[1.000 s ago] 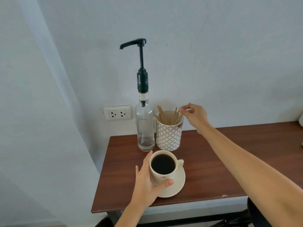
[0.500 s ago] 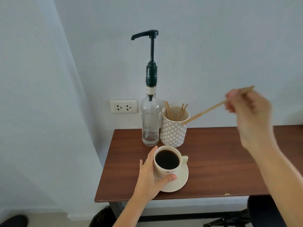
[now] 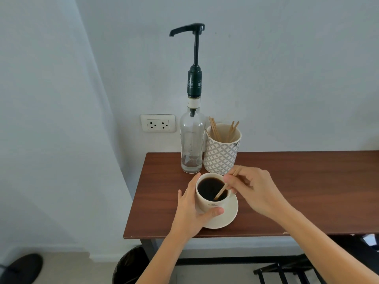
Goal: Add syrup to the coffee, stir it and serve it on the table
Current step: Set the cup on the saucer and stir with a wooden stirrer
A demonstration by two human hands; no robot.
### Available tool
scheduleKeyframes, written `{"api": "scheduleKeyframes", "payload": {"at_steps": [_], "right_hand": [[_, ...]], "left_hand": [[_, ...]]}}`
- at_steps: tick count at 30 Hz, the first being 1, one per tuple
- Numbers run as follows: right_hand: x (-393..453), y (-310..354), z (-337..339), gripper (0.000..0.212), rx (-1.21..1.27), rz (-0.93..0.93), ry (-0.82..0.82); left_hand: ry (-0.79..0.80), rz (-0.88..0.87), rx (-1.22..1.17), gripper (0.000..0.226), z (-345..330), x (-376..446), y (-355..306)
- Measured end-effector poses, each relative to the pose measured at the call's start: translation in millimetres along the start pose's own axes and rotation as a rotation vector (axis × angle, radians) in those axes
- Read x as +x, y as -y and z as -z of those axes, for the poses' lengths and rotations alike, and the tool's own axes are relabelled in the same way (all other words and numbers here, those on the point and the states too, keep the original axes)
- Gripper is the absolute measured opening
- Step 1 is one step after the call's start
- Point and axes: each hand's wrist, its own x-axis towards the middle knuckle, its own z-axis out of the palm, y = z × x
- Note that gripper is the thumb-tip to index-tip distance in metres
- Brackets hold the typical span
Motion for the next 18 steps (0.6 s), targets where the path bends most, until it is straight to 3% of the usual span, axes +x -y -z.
{"api": "scheduleKeyframes", "payload": {"at_steps": [6,11,18], "right_hand": [[26,0,-12,0.017,-0.052,0.121,-0.077],[20,-9,9,0.026,-0.204,0.094,-0.067],[17,12,-20,0.014,0.009,0.069,0.017]], "left_hand": [[-0.008,-0.01,-0.006,0.096,-1,0,0],[-0.009,0.004,-0.007,0.096,-1,1,2],[-0.011,-0.026,-0.013,0.097,-1,1,4]]}}
